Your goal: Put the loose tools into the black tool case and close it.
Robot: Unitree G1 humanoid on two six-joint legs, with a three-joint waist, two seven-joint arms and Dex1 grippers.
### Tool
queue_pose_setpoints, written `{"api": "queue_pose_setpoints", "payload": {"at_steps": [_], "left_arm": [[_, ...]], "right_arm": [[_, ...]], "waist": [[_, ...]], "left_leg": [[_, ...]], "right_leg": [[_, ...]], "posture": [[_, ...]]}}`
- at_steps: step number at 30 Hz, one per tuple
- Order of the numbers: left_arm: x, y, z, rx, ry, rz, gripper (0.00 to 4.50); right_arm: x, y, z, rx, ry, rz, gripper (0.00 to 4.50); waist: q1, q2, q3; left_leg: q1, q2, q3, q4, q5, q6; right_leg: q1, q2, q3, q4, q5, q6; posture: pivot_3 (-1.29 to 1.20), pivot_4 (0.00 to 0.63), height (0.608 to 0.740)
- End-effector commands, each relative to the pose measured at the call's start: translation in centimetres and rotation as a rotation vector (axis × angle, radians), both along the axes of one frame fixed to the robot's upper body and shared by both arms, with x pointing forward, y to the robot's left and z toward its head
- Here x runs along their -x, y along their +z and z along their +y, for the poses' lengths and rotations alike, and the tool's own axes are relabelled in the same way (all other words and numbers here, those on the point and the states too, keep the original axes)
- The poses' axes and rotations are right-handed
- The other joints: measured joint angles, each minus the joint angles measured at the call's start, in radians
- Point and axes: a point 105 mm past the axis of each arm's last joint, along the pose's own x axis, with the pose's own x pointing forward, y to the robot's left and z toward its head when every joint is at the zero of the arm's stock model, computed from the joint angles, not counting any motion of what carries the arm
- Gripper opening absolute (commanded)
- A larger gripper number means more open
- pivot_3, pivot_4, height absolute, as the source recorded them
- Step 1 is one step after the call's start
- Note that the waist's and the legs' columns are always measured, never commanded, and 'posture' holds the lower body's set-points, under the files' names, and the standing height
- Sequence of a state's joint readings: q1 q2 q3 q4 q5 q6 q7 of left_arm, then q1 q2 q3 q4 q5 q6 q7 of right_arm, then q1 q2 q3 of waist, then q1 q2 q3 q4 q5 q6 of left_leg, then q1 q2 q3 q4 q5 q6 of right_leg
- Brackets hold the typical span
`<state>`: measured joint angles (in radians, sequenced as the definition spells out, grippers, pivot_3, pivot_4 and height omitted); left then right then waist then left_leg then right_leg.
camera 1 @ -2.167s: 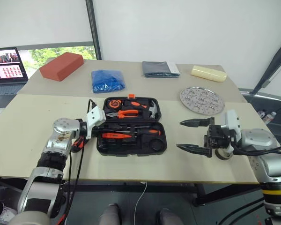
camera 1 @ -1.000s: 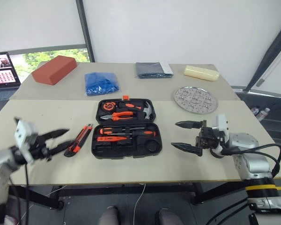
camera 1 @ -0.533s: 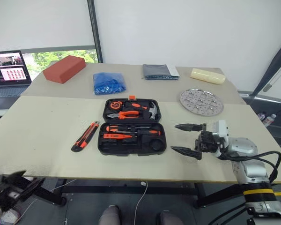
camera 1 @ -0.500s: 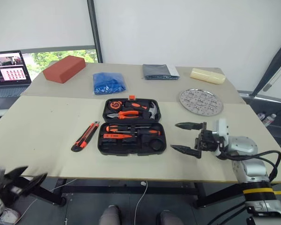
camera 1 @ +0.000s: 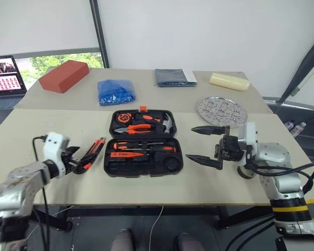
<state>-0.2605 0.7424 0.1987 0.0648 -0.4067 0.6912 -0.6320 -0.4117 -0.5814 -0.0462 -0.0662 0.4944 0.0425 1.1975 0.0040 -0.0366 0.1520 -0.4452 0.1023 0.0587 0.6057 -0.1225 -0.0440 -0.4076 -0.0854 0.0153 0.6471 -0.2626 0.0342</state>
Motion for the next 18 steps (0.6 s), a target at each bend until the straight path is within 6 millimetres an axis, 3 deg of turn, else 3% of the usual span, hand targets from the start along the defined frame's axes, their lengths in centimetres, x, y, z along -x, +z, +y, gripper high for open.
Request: {"api": "queue_pose_setpoints", "payload": {"at_steps": [1, 4, 6, 7, 10, 12, 15, 18], "left_arm": [[-0.5, -0.6, 0.3, -0.054, 0.006, 0.038, 3.77], [0.3, -0.9, 0.2, -0.054, -0.031, 0.083, 2.59], [0.1, 0.9, 2.0, -0.037, 0.0, -0.005, 1.95], [0.0, 1.8, 2.7, -0.023, 0.008, -0.047, 1.73], [0.0, 5.0, 3.6, -0.06, -0.066, -0.192, 1.72], [0.9, 7.4, 0.5, -0.138, -0.378, -0.247, 1.72], [2.1, 7.1, -4.3, -0.239, -0.743, -0.214, 1.72], [2.3, 6.9, -8.5, -0.248, -0.927, -0.204, 1.72]], "right_arm": [[0.6, 1.6, 0.4, -0.018, 0.017, -0.054, 4.5], [0.8, 1.9, 0.3, -0.018, 0.009, -0.06, 4.5], [1.0, 1.9, 0.1, -0.002, -0.007, -0.066, 4.5], [1.1, 1.9, 0.0, 0.002, -0.013, -0.068, 4.5], [1.2, 2.0, -0.4, 0.0, -0.034, -0.063, 4.5], [1.3, 1.9, -1.4, 0.022, -0.061, -0.058, 4.5], [1.4, 1.7, -2.4, 0.046, -0.088, -0.047, 4.5], [1.4, 1.4, -3.2, 0.068, -0.11, -0.033, 4.5]], "waist": [[0.001, 0.0, 0.0], [0.002, 0.0, 0.0], [0.001, 0.0, 0.0], [0.001, 0.0, 0.0], [0.002, -0.002, 0.001], [0.003, -0.003, 0.002], [0.018, -0.003, 0.003], [0.032, 0.0, 0.003]], "left_leg": [[0.0, 0.0, 0.0, 0.0, 0.0, 0.0], [0.001, 0.0, 0.0, 0.001, -0.002, -0.004], [0.001, 0.0, 0.0, 0.001, -0.002, -0.004], [0.001, 0.0, 0.0, 0.001, -0.003, -0.004], [0.0, 0.001, 0.0, 0.0, -0.002, -0.004], [0.0, 0.001, 0.0, 0.0, -0.002, -0.004], [-0.004, 0.001, 0.0, 0.001, -0.004, -0.008], [-0.004, -0.003, 0.003, 0.002, -0.005, -0.009]], "right_leg": [[0.0, 0.0, 0.0, 0.0, 0.0, 0.0], [0.001, 0.0, 0.0, 0.0, 0.0, 0.0], [0.001, 0.0, 0.0, 0.0, 0.0, 0.0], [0.001, 0.0, 0.0, 0.0, 0.0, 0.0], [0.0, 0.0, 0.0, 0.0, 0.0, 0.0], [-0.001, 0.0, -0.001, 0.0, 0.0, -0.001], [-0.003, -0.002, -0.002, -0.001, 0.0, -0.002], [-0.002, -0.006, -0.001, -0.004, -0.002, -0.004]], "posture": [[0.0, 0.15, 0.74], [0.0, 0.15, 0.74], [0.0, 0.15, 0.74], [0.0, 0.15, 0.74], [0.0, 0.15, 0.74], [0.0, 0.15, 0.74], [0.0, 0.15, 0.74], [0.0, 0.15, 0.74]]}}
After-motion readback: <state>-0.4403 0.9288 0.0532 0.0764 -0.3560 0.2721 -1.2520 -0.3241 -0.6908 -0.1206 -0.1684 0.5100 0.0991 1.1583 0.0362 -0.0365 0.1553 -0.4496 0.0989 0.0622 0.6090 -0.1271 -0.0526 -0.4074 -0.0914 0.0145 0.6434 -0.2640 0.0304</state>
